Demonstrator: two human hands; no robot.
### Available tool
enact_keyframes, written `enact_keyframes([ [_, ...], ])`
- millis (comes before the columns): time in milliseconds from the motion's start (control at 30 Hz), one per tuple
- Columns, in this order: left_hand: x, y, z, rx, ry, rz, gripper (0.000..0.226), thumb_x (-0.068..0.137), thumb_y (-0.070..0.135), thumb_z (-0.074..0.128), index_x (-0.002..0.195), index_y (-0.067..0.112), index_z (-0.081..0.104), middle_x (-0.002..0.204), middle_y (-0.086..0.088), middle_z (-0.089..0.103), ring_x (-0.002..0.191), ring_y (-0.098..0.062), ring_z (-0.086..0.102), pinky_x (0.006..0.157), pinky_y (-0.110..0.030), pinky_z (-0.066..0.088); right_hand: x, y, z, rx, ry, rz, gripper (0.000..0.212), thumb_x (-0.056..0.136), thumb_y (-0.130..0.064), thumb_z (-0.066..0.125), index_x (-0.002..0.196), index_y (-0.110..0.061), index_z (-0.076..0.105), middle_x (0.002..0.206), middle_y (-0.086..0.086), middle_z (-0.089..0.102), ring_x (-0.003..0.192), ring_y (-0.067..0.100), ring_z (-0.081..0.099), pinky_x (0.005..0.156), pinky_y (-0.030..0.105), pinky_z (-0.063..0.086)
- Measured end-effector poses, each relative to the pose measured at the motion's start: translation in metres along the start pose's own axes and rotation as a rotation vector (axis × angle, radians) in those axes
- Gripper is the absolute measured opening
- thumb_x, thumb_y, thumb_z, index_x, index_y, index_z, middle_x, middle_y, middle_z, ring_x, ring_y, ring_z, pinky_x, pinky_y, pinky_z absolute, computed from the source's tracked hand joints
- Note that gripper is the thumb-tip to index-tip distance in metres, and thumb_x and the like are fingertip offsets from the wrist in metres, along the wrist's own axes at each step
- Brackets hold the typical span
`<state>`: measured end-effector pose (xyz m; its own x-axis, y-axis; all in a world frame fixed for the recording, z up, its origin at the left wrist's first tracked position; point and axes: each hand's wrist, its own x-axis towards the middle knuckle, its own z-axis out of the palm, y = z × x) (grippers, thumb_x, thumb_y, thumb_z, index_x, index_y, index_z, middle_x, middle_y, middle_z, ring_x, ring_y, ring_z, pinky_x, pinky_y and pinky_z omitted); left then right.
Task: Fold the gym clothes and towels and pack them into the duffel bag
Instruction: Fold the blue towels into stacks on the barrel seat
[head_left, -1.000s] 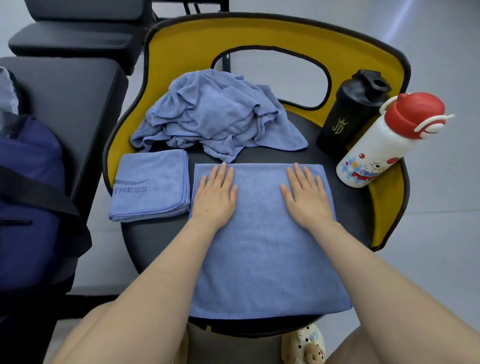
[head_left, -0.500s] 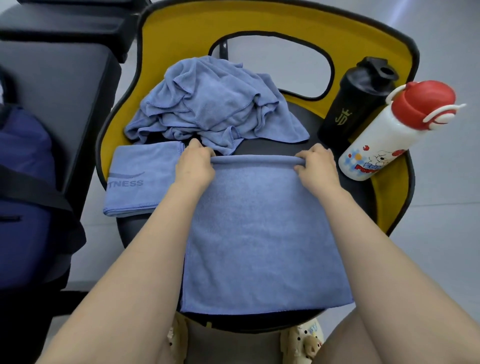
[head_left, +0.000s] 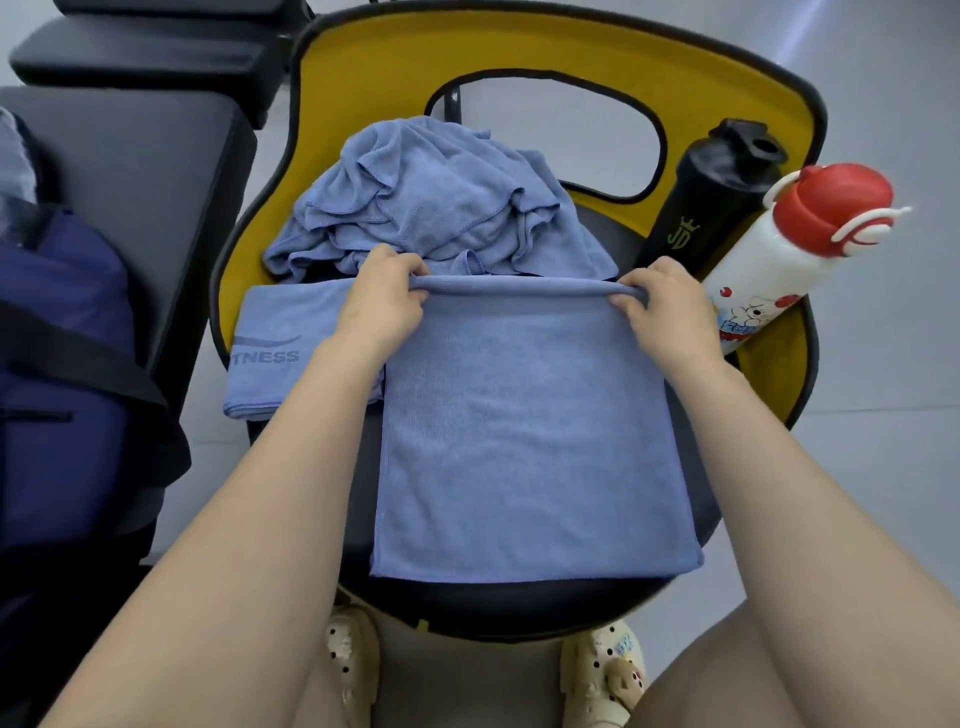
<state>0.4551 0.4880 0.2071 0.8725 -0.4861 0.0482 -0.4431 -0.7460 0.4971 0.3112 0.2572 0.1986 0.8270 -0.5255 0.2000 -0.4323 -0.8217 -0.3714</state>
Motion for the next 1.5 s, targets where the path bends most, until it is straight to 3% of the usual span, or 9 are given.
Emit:
enact_keyframes([
  [133,-0.017,-0.001,-0.011,-0.007,0.013,0.048,0.016,0.090,0.002,0.055,0.103,0.004,0.064,0.106,-0.013,0.048,0.105,-0.028,0.047,0.079,-0.024,0.032,-0.015,-0.004,-0.016,0.005,-0.009,-0.045,0.020,0.095,-0.024,0.057,0.109,-0.013,0.066,0.097,0.003,0.048,0.085,0.019,0.045,0.074,0.040,0.044],
  [333,-0.058,-0.001,-0.024,-0.003,0.016,0.200,0.020,0.086,-0.006,0.055,0.097,0.005,0.069,0.099,-0.011,0.055,0.098,-0.025,0.050,0.075,-0.017,0.030,-0.058,-0.006,-0.038,0.028,-0.026,-0.056,0.022,0.094,-0.016,0.056,0.111,-0.014,0.069,0.109,0.009,0.069,0.104,0.029,0.058,0.089,0.043,0.047],
  [567,-0.101,0.003,-0.044,0.058,-0.122,0.231,0.019,0.085,-0.001,0.062,0.100,0.008,0.070,0.104,-0.011,0.060,0.098,-0.025,0.054,0.074,-0.020,0.031,-0.104,-0.003,-0.063,-0.137,-0.049,-0.174,0.022,0.096,-0.016,0.053,0.108,-0.015,0.070,0.102,0.012,0.070,0.095,0.033,0.059,0.072,0.037,0.046],
  [833,-0.169,-0.004,-0.024,0.075,-0.165,0.193,0.020,0.083,-0.005,0.061,0.099,0.003,0.069,0.105,-0.015,0.059,0.103,-0.029,0.055,0.080,-0.020,0.032,-0.169,0.010,-0.051,-0.120,-0.127,-0.109,0.026,0.094,-0.014,0.054,0.115,-0.016,0.070,0.098,0.018,0.066,0.094,0.039,0.059,0.075,0.039,0.048],
  [933,-0.185,-0.009,-0.016,0.088,-0.207,0.174,0.020,0.082,-0.005,0.061,0.098,0.005,0.069,0.106,-0.011,0.060,0.103,-0.026,0.055,0.086,-0.027,0.039,-0.184,0.011,-0.049,-0.132,-0.167,-0.122,0.029,0.096,-0.013,0.051,0.118,-0.018,0.068,0.106,0.015,0.065,0.100,0.035,0.059,0.078,0.037,0.047],
  [1100,-0.199,-0.016,-0.015,0.052,-0.200,0.172,0.016,0.082,-0.005,0.060,0.089,0.008,0.068,0.090,0.000,0.053,0.093,-0.023,0.056,0.081,-0.029,0.042,-0.202,0.013,-0.050,-0.154,-0.219,-0.114,0.029,0.098,-0.017,0.048,0.121,-0.019,0.066,0.113,0.009,0.065,0.104,0.028,0.058,0.081,0.032,0.047],
  [1267,-0.205,-0.015,-0.014,0.036,-0.213,0.203,0.020,0.082,-0.003,0.056,0.084,0.017,0.061,0.093,0.003,0.053,0.091,-0.022,0.055,0.083,-0.038,0.046,-0.210,0.014,-0.054,-0.124,-0.208,-0.144,0.026,0.096,-0.013,0.051,0.115,-0.015,0.069,0.113,0.006,0.067,0.107,0.025,0.058,0.083,0.033,0.047],
  [1367,-0.208,-0.018,-0.010,0.088,-0.326,0.213,0.024,0.083,0.000,0.054,0.083,0.024,0.052,0.095,0.006,0.049,0.095,-0.020,0.054,0.085,-0.035,0.046,-0.215,0.018,-0.050,-0.139,-0.287,-0.143,0.027,0.097,-0.013,0.050,0.116,-0.016,0.068,0.115,0.002,0.066,0.112,0.021,0.055,0.085,0.032,0.045],
  [1500,-0.210,-0.025,-0.005,0.222,-0.434,0.277,0.010,0.087,0.017,0.060,0.091,0.024,0.055,0.096,0.009,0.045,0.101,-0.016,0.048,0.084,-0.029,0.042,-0.217,0.025,-0.043,-0.181,-0.392,-0.193,0.024,0.096,-0.017,0.051,0.113,-0.019,0.068,0.117,-0.006,0.063,0.114,0.015,0.052,0.083,0.027,0.044],
])
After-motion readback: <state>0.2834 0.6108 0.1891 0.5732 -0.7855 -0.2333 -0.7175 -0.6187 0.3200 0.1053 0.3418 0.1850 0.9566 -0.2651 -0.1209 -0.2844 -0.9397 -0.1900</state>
